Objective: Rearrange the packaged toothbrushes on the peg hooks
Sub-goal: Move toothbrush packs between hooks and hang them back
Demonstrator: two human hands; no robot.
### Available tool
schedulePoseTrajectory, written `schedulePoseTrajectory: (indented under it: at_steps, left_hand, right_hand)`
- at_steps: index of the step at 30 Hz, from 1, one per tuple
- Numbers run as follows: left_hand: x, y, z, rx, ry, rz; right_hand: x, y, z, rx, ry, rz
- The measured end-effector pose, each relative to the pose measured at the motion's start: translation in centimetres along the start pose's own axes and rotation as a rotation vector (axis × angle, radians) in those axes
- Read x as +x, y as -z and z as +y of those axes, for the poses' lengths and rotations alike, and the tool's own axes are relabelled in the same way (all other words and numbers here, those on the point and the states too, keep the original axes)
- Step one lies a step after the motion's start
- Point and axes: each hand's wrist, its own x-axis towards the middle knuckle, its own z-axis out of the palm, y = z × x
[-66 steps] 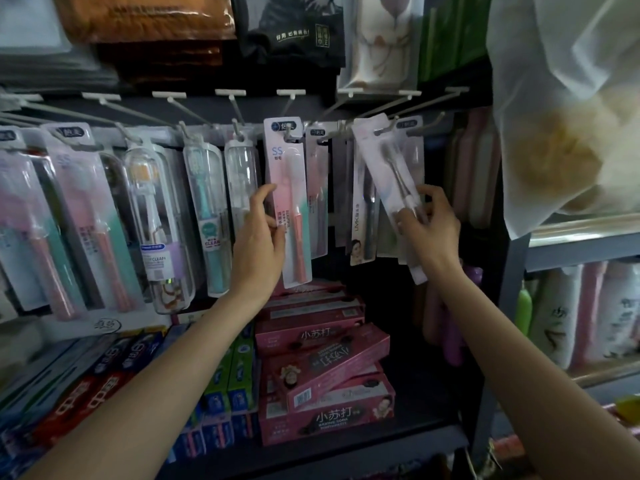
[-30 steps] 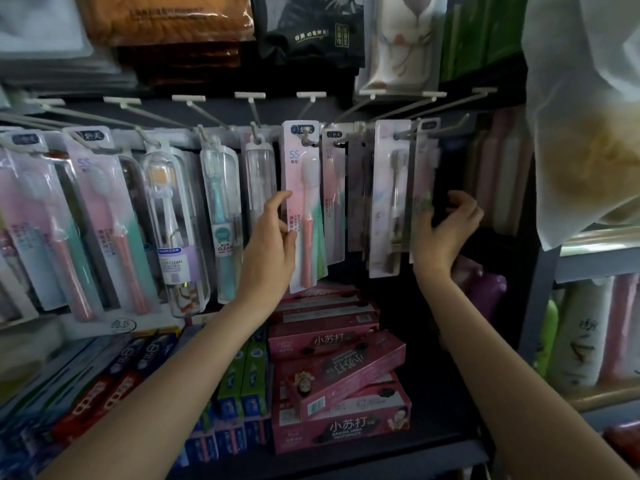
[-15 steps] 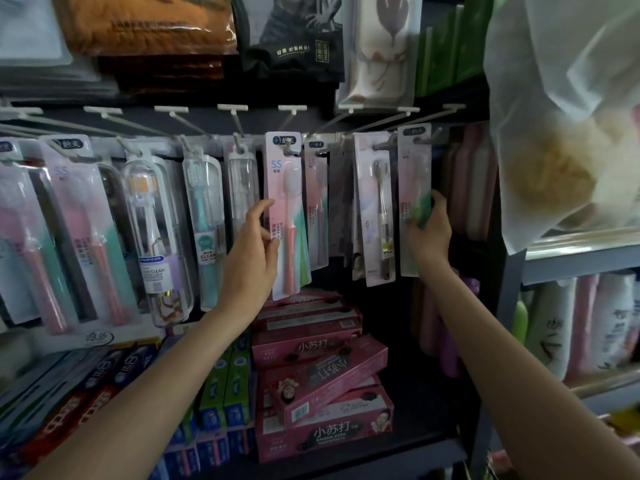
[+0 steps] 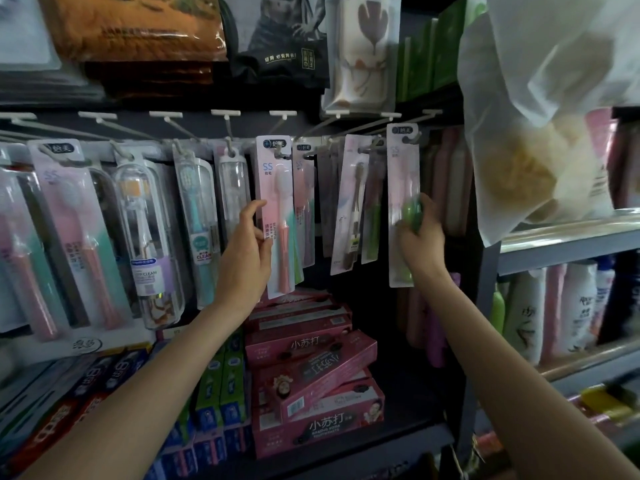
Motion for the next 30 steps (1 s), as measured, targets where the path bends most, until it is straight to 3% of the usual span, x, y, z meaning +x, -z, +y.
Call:
schedulePoseTrajectory:
  at_steps: [3, 7, 11, 15, 18, 22, 27, 30]
  left_hand:
    - [0.1, 0.1, -0.3, 0.010, -0.002, -0.004]
    - [0.2, 0.3, -0.5, 0.023, -0.017, -0.016]
    - [0.2, 0.3, -0.4, 0.017, -0.021, -0.025]
    - [0.2, 0.0, -0.4, -0.022, -0.017, -0.024]
    - [0.3, -0.1, -0.7, -0.033, -0.019, -0.024]
    - [0.3, -0.2, -0.9, -0.016, -0.033, -0.017]
    - [0.2, 0.2, -1.1, 0.017, -0.040, -0.018]
    - [0.3, 0.6, -1.1, 0.034, -0.047, -0.028]
  right_hand:
    - [0.3, -0.6, -0.2, 0.146, -0.120, -0.033]
    - [0.8, -0.6, -0.2, 0.167, -0.157, 0.016]
    - [1.4, -0.4, -1.0, 0.080, -0.099, 0.050]
    - [1.0, -0.5, -0.6, 0.199, -0.118, 0.128]
    - [-0.7, -0.8, 0.4, 0.164, 0.043, 0.126]
    - [-2.1, -2.1, 1.1, -0.016, 0.278, -0.054]
    - [-1.2, -4.3, 0.1, -0.285, 0.296, -0.300]
    - [-1.1, -5.6, -0.9, -0.361, 0.302, -0.321]
